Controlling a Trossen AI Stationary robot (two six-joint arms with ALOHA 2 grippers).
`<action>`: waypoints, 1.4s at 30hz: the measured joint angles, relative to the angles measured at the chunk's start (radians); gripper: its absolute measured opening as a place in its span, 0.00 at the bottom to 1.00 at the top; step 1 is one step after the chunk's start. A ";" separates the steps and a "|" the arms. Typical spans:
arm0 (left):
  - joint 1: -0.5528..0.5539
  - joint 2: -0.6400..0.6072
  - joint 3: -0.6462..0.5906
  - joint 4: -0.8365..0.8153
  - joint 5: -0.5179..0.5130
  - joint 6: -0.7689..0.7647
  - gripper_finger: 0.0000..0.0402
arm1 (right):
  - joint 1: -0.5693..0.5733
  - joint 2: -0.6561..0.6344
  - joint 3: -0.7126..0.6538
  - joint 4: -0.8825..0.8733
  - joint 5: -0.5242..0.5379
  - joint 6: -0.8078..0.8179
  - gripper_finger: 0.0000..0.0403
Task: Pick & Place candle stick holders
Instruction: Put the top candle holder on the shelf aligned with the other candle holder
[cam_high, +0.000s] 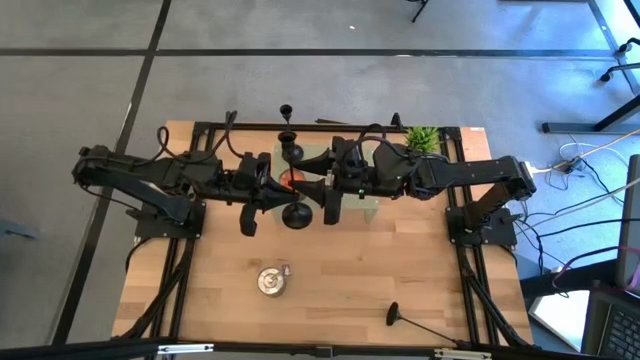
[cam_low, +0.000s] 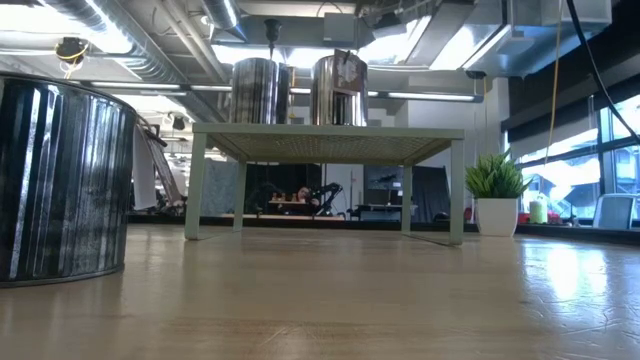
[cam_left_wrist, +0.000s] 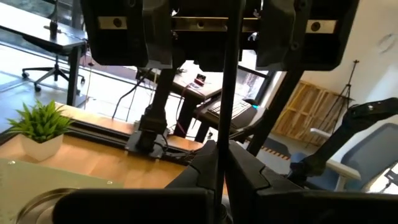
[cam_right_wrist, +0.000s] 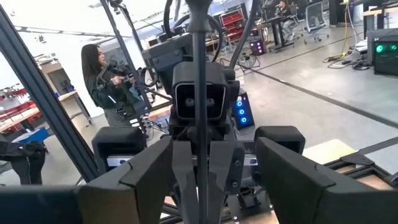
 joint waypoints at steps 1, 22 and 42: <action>0.002 0.000 0.000 0.000 0.002 0.000 0.02 | 0.000 0.000 0.000 0.000 0.000 0.003 0.57; 0.016 0.009 0.000 0.043 0.024 -0.008 0.02 | -0.007 0.007 0.002 -0.006 -0.039 0.053 0.31; 0.016 0.011 0.003 0.036 0.013 -0.019 0.02 | -0.007 0.032 0.001 0.004 -0.080 0.070 0.20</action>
